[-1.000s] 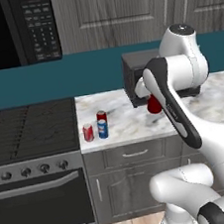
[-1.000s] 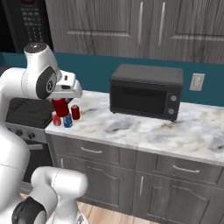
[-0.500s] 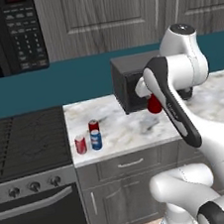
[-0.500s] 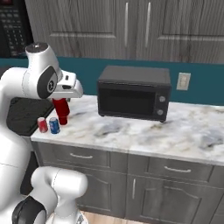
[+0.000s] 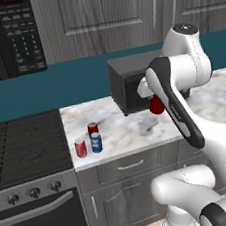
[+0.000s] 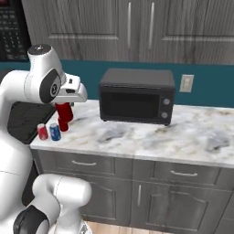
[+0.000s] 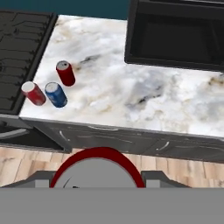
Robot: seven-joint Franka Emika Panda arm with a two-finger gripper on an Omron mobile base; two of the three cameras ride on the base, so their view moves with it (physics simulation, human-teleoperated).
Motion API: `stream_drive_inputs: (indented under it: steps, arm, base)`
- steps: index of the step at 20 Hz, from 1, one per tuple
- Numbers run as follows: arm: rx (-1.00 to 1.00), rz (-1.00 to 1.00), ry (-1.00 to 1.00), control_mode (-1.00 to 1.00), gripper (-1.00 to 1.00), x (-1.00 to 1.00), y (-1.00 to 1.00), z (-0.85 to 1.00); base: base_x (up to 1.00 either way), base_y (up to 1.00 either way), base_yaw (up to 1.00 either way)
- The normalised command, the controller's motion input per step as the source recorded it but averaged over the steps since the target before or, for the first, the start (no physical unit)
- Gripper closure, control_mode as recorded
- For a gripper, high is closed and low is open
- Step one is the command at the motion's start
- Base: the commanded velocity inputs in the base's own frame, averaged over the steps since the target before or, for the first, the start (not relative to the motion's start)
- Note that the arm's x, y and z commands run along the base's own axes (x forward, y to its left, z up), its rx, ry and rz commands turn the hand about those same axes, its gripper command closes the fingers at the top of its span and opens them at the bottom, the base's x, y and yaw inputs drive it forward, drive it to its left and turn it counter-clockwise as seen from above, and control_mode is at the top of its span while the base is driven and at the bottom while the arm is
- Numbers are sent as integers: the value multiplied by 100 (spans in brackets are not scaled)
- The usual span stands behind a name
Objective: Four empty soda cans are scattered around the kitchen. Gather all the cans and cluster them next to the stove for recycling.
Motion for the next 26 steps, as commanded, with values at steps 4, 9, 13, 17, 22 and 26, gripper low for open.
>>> stream_drive_inputs:
  steps: [4, 9, 13, 17, 22, 26]
  arm:
    - [0, 0, 0, 100, 100, 0, 0, 0]
    - [0, 0, 0, 100, 100, 0, 0, 0]
    - [0, 0, 0, 100, 100, 0, 0, 0]
    - [0, -3, 1, -100, 100, 0, 8, -14]
    - [0, -9, 5, -100, 100, 0, 21, -59]
    - [0, -8, 4, -100, 100, 1, 11, -56]
  base:
    - [-3, 42, -11]
    - [0, 35, -12]
    - [0, 34, -12]
    - [0, 25, -9]
    - [0, 0, 0]
    - [0, 0, 0]
